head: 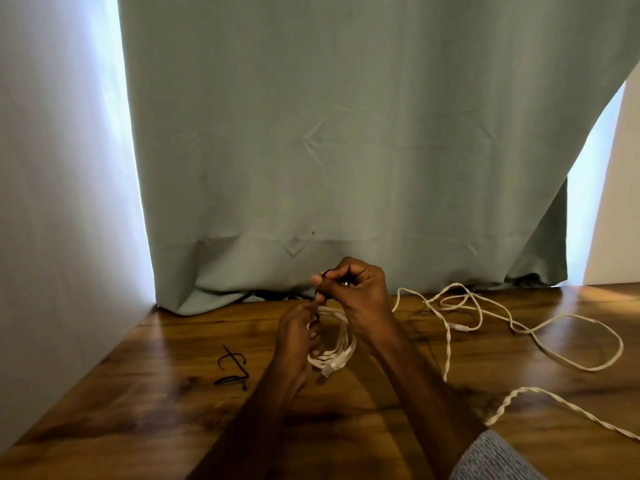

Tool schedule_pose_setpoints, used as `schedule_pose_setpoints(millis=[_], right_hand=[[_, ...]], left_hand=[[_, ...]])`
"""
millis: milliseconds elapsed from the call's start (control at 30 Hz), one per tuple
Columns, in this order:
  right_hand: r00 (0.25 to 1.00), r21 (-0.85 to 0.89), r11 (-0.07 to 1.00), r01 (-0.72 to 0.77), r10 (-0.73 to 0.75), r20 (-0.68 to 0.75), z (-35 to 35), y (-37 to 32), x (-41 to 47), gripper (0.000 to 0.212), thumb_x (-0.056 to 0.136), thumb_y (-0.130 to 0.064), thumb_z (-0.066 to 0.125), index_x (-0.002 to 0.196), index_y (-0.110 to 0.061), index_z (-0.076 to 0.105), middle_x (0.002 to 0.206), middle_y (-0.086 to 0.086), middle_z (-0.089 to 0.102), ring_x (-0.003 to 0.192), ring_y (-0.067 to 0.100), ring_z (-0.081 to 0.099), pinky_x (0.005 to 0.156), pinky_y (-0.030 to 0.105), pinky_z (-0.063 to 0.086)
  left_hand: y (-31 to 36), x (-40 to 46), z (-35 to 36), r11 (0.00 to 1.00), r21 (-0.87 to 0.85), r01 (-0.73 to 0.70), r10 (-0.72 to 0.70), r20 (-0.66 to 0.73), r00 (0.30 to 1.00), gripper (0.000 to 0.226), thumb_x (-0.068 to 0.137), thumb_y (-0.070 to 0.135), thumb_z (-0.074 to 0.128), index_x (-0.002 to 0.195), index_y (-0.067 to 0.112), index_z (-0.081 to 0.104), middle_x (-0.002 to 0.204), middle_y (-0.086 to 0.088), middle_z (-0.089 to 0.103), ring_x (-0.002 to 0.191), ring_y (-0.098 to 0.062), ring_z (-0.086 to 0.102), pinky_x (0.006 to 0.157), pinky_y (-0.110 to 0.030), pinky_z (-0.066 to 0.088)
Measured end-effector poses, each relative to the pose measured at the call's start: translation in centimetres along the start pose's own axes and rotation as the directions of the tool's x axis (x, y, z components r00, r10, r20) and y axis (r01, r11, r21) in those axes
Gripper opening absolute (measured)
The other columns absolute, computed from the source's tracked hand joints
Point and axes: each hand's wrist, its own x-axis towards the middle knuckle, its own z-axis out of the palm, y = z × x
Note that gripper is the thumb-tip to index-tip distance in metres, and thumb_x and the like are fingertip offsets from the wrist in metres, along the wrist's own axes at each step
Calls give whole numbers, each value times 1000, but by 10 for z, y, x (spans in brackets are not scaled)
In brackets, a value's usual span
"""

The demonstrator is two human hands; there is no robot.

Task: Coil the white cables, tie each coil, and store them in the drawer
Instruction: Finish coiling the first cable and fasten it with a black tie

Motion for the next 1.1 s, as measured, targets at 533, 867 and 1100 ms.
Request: schedule_pose_setpoints(millis=[533, 867, 1100], right_hand=[[798, -234, 963, -136, 247, 549, -9, 16, -16, 31, 72, 12, 82, 67, -18, 76, 74, 0, 75, 70, 14, 70, 70, 28, 57], [949, -249, 958, -141, 203, 243, -23, 2, -9, 9, 83, 4, 76, 88, -3, 75, 71, 3, 73, 58, 11, 66, 52, 23, 53], [968, -793, 608, -24, 212, 134, -25, 27, -7, 11, 80, -24, 83, 74, -16, 77, 69, -2, 72, 64, 8, 67, 60, 28, 55]], left_hand=[[9, 14, -20, 998, -67, -20, 13, -99, 995, 12, 95, 8, 57, 92, -3, 61, 75, -22, 59, 67, -31, 61, 51, -30, 51], [8, 6, -19, 993, -14, -116, 116, 60, 991, 23, 99, 7, 53, 76, 8, 51, 50, -1, 52, 35, -9, 40, 34, -17, 30], [4, 5, -18, 986, 72, -149, 141, 109, 984, 22, 98, 7, 54, 77, 8, 52, 49, -1, 46, 33, -7, 35, 35, -16, 26]])
